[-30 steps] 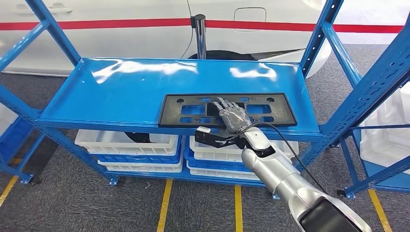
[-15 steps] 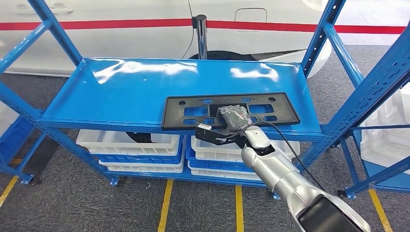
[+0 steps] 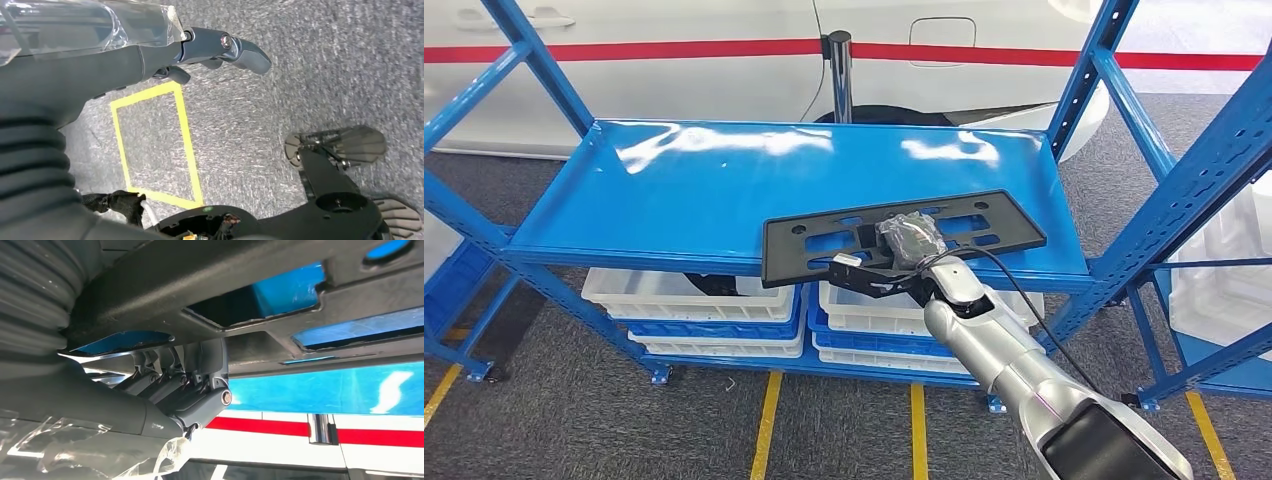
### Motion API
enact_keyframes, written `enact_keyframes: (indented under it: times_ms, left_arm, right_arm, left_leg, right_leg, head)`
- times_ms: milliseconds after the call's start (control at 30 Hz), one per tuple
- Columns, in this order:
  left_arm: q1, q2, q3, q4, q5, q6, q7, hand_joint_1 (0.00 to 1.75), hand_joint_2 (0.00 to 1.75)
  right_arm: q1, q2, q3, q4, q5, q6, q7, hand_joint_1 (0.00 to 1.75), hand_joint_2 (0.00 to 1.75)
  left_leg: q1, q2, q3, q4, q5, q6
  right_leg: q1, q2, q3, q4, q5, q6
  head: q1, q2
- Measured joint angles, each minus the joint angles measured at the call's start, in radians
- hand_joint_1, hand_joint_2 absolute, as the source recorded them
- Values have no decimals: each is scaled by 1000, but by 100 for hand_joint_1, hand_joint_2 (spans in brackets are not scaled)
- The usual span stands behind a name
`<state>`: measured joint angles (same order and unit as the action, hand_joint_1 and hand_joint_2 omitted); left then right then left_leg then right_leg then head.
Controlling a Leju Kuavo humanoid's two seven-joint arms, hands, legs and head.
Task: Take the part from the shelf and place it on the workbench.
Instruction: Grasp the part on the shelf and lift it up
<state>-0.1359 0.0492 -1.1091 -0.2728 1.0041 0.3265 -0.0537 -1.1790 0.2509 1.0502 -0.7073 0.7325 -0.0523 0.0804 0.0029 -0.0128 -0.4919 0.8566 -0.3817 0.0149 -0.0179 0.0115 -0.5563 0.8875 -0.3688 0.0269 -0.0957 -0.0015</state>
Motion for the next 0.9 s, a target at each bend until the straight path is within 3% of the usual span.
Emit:
enact_keyframes:
  times_ms: [400, 633, 900]
  left_arm:
    - [-5, 0, 0, 0, -10, 53, -15, 0, 175]
    - [-4, 0, 1, 1, 5, 19, -12, 0, 175]
    - [-4, 1, 2, 2, -8, -4, -5, 0, 175]
  right_arm:
    - [0, -1, 1, 0, 2, -1, 9, 175, 175]
    - [0, -2, 2, 0, 14, -11, 16, 175, 175]
    - [1, -11, 2, -4, 89, -95, 59, 175, 175]
  left_leg:
    - [0, 0, 0, 0, 0, 0]
    - [0, 0, 0, 0, 0, 0]
    - [0, -1, 0, 0, 0, 0]
  right_leg:
    - [0, 0, 0, 0, 0, 0]
    - [0, 0, 0, 0, 0, 0]
    - [0, 0, 0, 0, 0, 0]
  head:
    - [0, 0]
    - [0, 0]
    - [0, 0]
